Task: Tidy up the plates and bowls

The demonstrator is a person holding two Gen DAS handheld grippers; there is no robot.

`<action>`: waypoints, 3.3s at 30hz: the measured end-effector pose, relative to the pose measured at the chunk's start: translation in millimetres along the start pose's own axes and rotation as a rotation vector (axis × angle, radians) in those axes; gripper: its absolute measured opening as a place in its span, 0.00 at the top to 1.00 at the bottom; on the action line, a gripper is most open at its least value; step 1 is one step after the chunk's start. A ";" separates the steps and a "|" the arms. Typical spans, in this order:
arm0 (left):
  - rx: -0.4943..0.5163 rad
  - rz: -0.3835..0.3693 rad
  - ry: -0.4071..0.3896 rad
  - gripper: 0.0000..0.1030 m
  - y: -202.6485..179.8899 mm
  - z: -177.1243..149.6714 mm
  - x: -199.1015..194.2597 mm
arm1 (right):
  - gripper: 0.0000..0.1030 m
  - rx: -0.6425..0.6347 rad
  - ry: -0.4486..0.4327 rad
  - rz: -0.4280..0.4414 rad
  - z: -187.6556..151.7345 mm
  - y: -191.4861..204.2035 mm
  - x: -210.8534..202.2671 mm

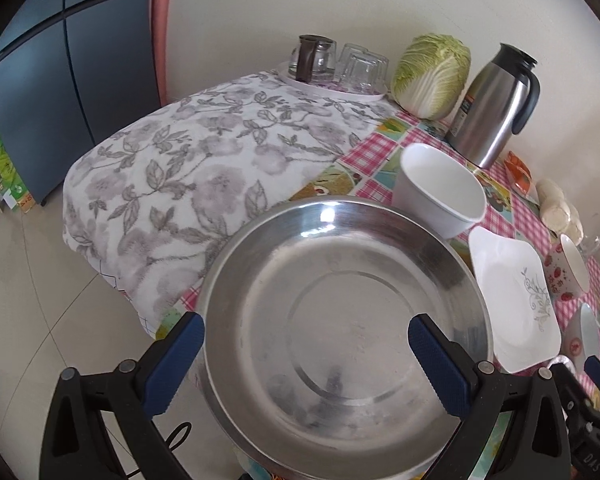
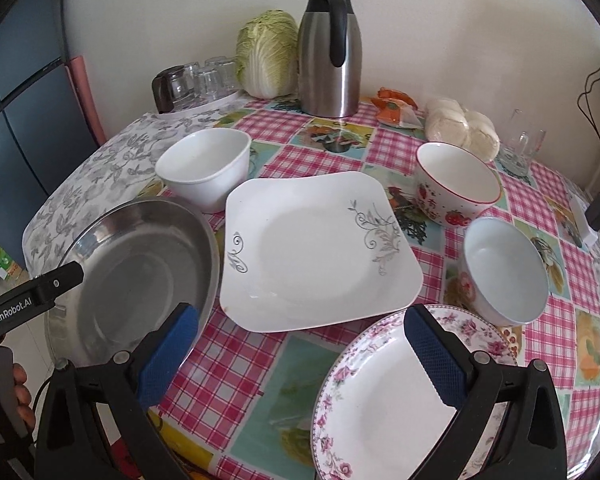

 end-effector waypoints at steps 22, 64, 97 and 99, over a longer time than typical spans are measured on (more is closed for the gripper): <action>-0.027 0.005 0.074 0.07 32.8 3.5 33.3 | 0.63 -0.157 0.146 0.195 -3.5 47.9 42.4; 0.018 0.082 0.081 0.64 33.6 -12.7 12.2 | 0.76 -0.192 0.138 0.278 -4.0 46.5 29.6; 0.318 0.106 0.030 0.64 -162.0 18.2 -49.4 | 0.76 0.207 -0.104 0.275 4.6 -109.8 -45.0; 0.326 0.098 0.050 0.64 -172.6 18.1 -43.0 | 0.76 0.232 -0.104 0.263 3.5 -119.6 -44.8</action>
Point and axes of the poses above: each gripper's, at about its wrist camera, not at the fingertips, and x roughly the way its jaws point, y to its left, z to its top, the point moved 4 cm from there along x, roughly the way its jaws point, and after that the axes turned 11 degrees about y, right-handed, at the moved point
